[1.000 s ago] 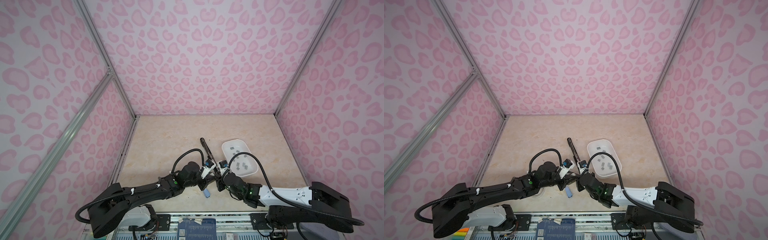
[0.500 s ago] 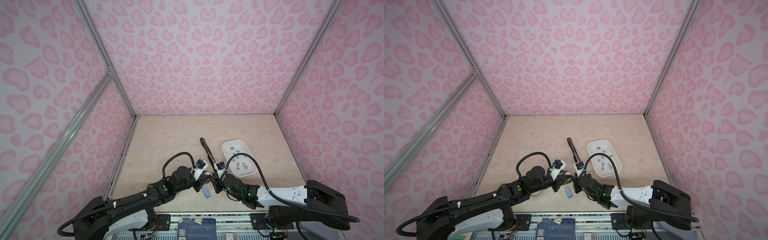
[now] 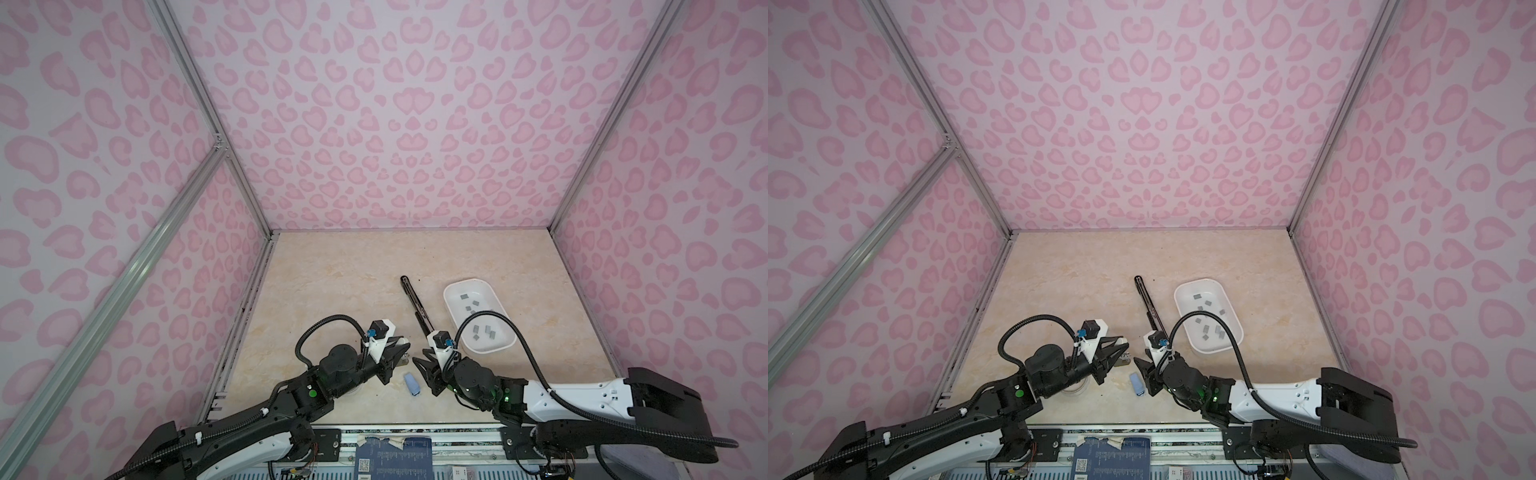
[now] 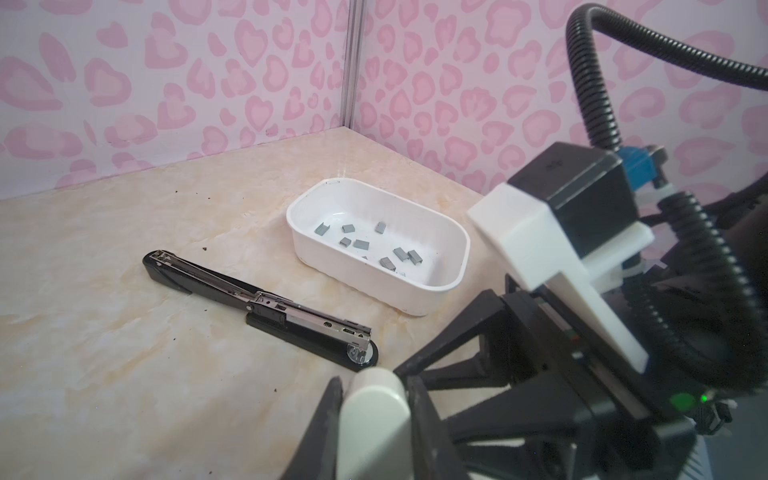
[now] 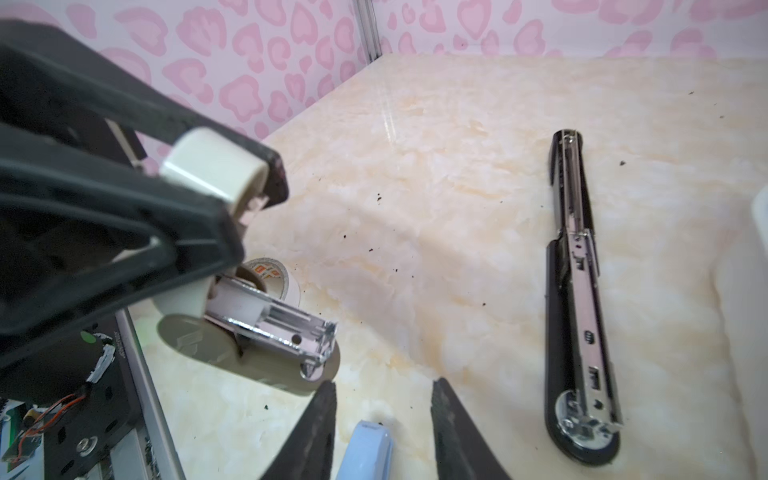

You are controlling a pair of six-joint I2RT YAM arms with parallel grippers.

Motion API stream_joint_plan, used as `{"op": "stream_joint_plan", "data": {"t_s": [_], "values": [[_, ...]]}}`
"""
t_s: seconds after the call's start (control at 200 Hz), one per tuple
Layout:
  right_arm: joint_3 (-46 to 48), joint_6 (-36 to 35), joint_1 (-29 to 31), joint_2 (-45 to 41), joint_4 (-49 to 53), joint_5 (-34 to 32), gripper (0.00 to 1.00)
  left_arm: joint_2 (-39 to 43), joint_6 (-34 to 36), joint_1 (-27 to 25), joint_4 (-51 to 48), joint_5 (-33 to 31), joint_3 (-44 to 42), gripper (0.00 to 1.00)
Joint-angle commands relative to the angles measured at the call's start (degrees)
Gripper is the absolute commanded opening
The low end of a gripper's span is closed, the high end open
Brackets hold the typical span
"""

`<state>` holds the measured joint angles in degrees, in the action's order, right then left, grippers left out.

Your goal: Load the staples into the stapler

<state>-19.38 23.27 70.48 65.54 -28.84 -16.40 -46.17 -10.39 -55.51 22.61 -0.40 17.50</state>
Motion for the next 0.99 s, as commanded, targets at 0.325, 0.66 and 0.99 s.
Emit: {"op": "stream_joint_plan", "data": {"t_s": [0.325, 0.66, 0.99], "values": [[3.2, -14.6, -0.1, -12.8, -1.6, 16.5, 0.62, 3.5, 3.0, 0.0, 3.5, 15.1, -1.0, 0.04], [0.4, -14.0, 0.5, -1.8, -9.3, 26.3, 0.58, 7.7, 0.9, 0.0, 4.8, 12.6, -2.6, 0.04], [-1.6, -13.3, 3.0, 4.5, -14.6, 26.6, 0.52, 19.3, -1.7, 0.0, 5.1, 7.1, -7.2, 0.04]]}}
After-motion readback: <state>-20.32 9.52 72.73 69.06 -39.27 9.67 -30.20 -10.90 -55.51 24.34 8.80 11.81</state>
